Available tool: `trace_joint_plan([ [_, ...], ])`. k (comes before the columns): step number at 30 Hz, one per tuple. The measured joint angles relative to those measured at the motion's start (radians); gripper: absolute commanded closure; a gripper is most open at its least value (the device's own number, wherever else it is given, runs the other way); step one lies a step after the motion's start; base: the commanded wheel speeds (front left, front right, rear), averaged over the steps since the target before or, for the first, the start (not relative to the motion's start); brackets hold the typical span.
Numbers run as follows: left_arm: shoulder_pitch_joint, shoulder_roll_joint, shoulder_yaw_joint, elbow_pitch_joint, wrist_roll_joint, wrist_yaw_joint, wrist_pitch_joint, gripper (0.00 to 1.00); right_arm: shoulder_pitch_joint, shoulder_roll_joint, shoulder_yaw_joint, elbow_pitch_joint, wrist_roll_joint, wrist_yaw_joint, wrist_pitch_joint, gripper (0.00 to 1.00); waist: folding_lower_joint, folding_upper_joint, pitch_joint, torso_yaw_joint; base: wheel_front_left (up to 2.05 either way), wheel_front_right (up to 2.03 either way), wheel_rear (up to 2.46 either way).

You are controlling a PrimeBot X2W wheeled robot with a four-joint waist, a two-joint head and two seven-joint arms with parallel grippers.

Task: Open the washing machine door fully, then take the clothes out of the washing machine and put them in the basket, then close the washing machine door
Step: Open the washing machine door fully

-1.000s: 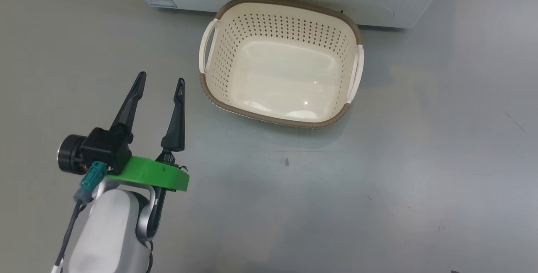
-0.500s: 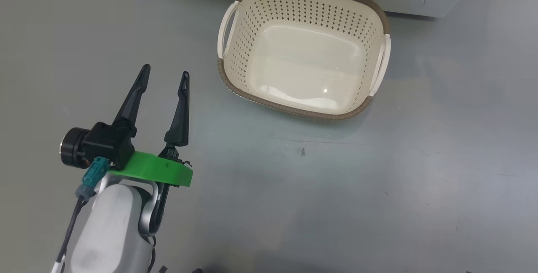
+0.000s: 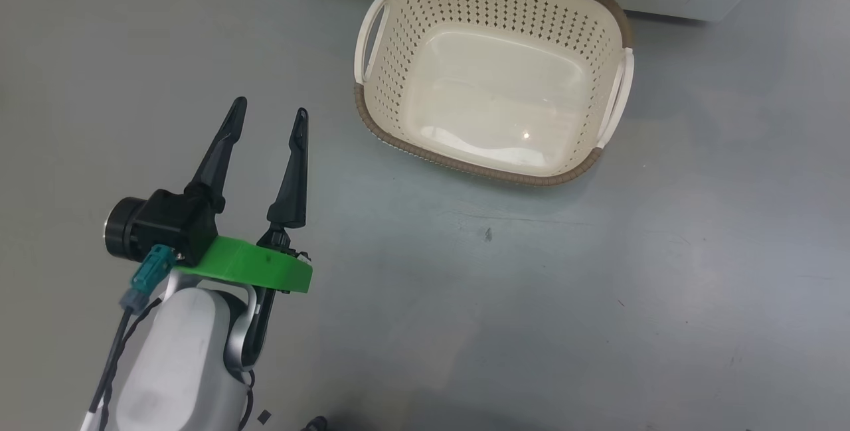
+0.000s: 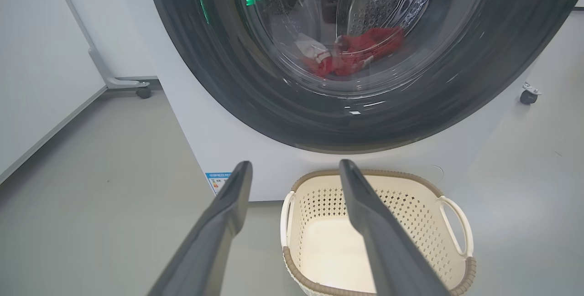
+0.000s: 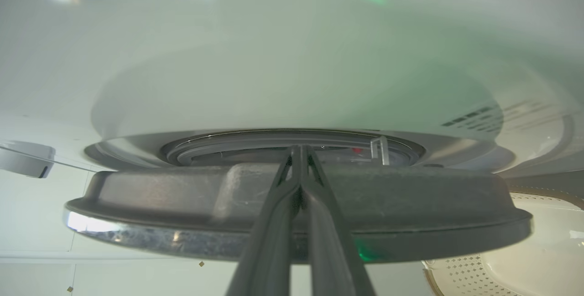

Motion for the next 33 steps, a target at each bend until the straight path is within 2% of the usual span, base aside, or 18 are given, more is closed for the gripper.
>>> trace_joint_plan([
  [12,-0.003,-0.001,-0.012,-0.004,-0.01,0.005,0.0,0.0,-0.023,-0.002,0.003,0.044,0.008,-0.002,0.032,1.0,0.0,0.0,0.006,0.012,0.0,0.0,0.0],
  [33,-0.01,-0.001,-0.002,-0.007,-0.019,0.034,0.0,0.0,-0.017,-0.011,0.013,0.072,0.063,-0.001,0.149,1.0,0.0,0.0,-0.005,0.0,0.0,0.0,0.0],
])
